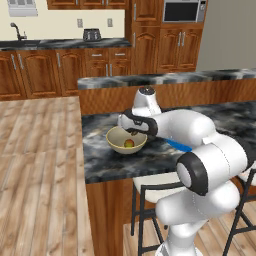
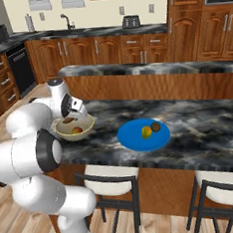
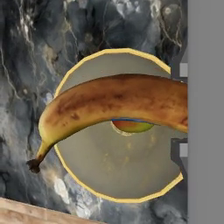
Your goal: Take the fruits from the plate on the dining counter and place two fruits in each bowl.
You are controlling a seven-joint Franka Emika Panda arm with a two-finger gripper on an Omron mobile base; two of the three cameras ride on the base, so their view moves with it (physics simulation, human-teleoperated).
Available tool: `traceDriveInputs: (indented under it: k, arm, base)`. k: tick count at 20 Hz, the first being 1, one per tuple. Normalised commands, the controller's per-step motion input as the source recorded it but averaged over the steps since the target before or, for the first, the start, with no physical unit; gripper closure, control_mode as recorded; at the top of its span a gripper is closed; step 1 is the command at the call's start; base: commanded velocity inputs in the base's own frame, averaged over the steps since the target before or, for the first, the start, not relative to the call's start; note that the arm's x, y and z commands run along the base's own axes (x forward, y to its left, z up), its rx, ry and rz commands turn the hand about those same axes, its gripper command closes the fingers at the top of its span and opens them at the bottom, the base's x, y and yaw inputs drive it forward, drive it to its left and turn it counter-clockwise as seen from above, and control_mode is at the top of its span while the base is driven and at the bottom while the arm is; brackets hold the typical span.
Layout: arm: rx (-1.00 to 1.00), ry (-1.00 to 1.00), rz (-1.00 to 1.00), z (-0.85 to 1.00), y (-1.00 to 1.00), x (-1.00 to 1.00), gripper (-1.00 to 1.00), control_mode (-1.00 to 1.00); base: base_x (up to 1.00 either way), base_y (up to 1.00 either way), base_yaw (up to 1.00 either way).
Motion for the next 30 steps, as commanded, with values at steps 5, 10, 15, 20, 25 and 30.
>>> traceDriveInputs:
  k: [5,10,15,20,25,30]
  arm:
    - [0.00,0.01,0.00,-0.41,0.08,0.17,1.00,-1.00]
    - [0.00,0.00,0.00,-0.44,0.00,0.21,1.00,-1.00]
    - [0.00,0.00,0.00,-0.27,0.06,0.19,1.00,-1.00]
    - [0.00,0.00,0.00,-0.25,0.07,0.08,1.00,-1.00]
    - [0.00,0.00,0.00,-0.21,0.03,0.03,-1.00,-1.00]
    - [0.00,0.00,0.00,0.00,0.00,0.00,-1.00,-1.00]
  base:
    - [0.00,0.00,0.00]
    - [0.00,0.00,0.00]
    - [0.00,0.00,0.00]
    - [0.00,0.00,0.00]
    - [0.00,0.00,0.00]
    - [0.00,0.00,0.00]
